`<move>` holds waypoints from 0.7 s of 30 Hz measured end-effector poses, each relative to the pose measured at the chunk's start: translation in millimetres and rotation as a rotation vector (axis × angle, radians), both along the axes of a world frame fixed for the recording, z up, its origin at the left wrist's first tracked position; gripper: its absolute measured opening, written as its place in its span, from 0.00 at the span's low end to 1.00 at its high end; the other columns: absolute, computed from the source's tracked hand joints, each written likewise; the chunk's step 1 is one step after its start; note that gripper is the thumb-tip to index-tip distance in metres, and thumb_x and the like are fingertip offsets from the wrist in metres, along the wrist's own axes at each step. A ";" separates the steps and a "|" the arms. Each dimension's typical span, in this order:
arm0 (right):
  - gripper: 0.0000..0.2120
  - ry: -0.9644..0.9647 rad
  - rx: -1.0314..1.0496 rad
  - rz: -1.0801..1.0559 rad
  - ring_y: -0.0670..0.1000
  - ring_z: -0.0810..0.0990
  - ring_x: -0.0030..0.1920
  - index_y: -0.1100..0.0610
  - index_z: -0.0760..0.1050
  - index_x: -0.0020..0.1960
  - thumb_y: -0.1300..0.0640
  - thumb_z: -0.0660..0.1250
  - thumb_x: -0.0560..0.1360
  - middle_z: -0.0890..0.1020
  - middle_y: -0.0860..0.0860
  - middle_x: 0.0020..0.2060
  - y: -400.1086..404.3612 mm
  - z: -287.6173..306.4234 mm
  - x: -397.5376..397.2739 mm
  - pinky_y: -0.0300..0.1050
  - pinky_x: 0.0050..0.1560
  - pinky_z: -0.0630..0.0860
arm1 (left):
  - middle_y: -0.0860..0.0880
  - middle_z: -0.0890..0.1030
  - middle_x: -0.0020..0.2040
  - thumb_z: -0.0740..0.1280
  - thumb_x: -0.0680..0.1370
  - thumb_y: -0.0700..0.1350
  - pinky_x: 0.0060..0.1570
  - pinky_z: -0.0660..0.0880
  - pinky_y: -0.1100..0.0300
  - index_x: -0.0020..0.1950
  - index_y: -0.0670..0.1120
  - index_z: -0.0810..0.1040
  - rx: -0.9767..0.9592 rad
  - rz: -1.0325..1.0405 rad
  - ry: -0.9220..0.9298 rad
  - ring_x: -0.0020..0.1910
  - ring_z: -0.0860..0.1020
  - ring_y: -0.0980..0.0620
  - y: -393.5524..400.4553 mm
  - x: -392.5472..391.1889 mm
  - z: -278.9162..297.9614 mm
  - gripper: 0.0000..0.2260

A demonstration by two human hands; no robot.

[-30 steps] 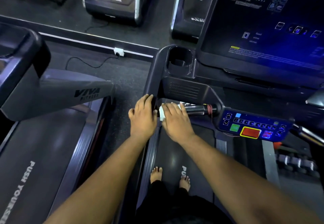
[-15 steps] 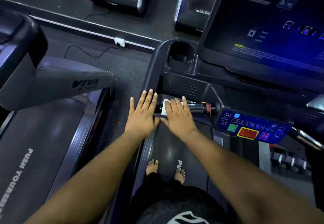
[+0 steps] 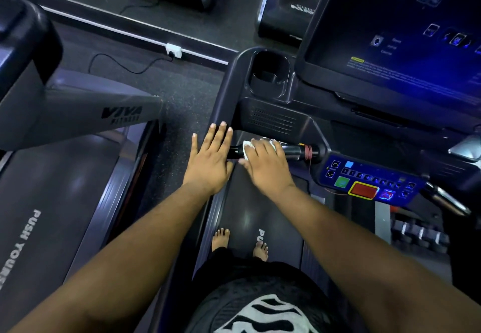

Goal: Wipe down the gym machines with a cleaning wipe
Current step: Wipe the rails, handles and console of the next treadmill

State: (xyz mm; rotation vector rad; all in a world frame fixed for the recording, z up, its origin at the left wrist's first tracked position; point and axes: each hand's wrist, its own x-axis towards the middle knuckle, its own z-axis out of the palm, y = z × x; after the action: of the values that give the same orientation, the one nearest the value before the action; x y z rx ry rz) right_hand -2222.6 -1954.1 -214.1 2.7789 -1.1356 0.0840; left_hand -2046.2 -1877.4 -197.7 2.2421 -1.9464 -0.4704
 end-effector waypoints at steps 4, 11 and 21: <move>0.22 0.134 0.027 -0.076 0.58 0.81 0.46 0.54 0.76 0.54 0.39 0.52 0.81 0.82 0.54 0.46 -18.9 11.0 25.6 0.56 0.49 0.72 | 0.50 0.40 0.84 0.47 0.79 0.57 0.79 0.40 0.38 0.84 0.49 0.42 0.003 0.003 -0.006 0.82 0.37 0.49 0.9 -0.2 0.7 0.34; 0.36 0.152 -0.117 -0.071 0.62 0.70 0.70 0.57 0.61 0.79 0.35 0.57 0.80 0.71 0.58 0.70 3.2 -14.8 -33.8 0.65 0.76 0.58 | 0.50 0.42 0.84 0.50 0.80 0.56 0.79 0.43 0.36 0.84 0.48 0.43 -0.014 0.004 -0.009 0.82 0.38 0.49 1.3 0.4 0.7 0.34; 0.42 0.137 -0.024 -0.091 0.59 0.76 0.58 0.57 0.72 0.68 0.23 0.55 0.72 0.79 0.56 0.57 -12.4 4.1 -20.7 0.59 0.66 0.68 | 0.49 0.40 0.84 0.57 0.82 0.52 0.79 0.42 0.36 0.84 0.49 0.41 -0.001 0.000 -0.012 0.82 0.37 0.49 1.1 -1.1 1.9 0.36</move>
State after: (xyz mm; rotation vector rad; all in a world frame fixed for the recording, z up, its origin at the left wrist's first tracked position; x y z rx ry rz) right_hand -2243.3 -1966.5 -210.0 2.6611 -1.2147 -0.0991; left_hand -2047.3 -1876.2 -195.8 2.2499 -1.9516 -0.4560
